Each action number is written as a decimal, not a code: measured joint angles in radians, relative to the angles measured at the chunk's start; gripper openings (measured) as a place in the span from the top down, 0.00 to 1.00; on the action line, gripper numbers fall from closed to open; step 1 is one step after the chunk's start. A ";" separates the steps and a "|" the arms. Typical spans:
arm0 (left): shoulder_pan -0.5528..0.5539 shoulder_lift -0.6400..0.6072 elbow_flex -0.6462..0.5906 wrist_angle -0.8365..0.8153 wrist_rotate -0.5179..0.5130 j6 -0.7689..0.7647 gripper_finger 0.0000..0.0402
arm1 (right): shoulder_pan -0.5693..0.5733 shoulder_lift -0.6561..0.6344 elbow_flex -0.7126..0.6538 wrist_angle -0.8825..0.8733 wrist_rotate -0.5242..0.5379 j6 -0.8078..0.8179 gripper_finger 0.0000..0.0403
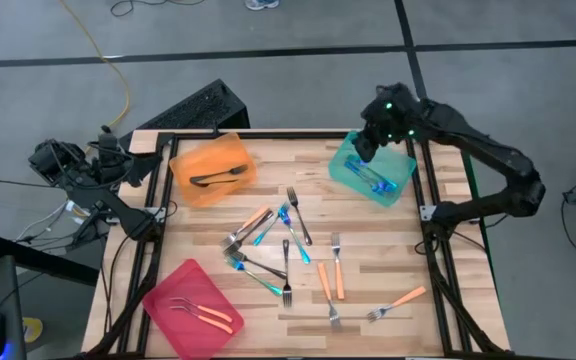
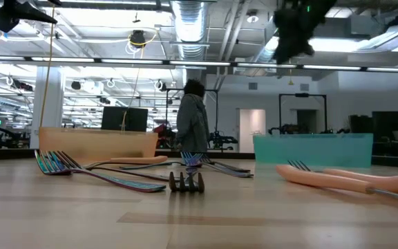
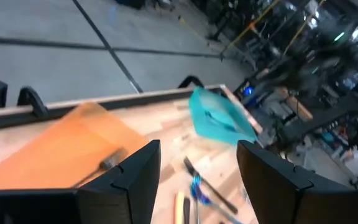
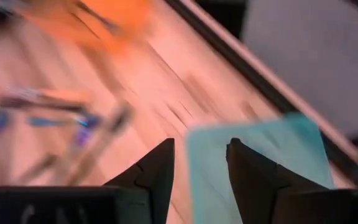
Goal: Sort silverware by color (type)
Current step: Put the orange fork into the pink bin
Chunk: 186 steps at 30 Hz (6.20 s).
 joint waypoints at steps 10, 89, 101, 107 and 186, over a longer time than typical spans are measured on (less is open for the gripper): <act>0.000 0.000 0.000 0.000 0.090 0.030 0.51 | 0.204 -0.025 0.104 -0.019 -0.214 0.199 0.59; 0.000 0.000 0.000 0.001 0.037 0.057 0.51 | 1.449 0.342 -0.321 0.108 -0.030 0.678 0.39; 0.000 0.000 0.000 0.000 0.037 0.066 0.51 | 1.480 0.467 -0.321 0.081 0.008 0.555 0.38; 0.000 0.000 0.000 -0.004 0.037 0.067 0.51 | 1.503 0.524 -0.319 0.086 0.035 0.519 0.38; 0.000 0.000 0.000 -0.006 0.020 0.048 0.51 | 0.696 0.305 -0.322 0.941 0.304 0.361 0.91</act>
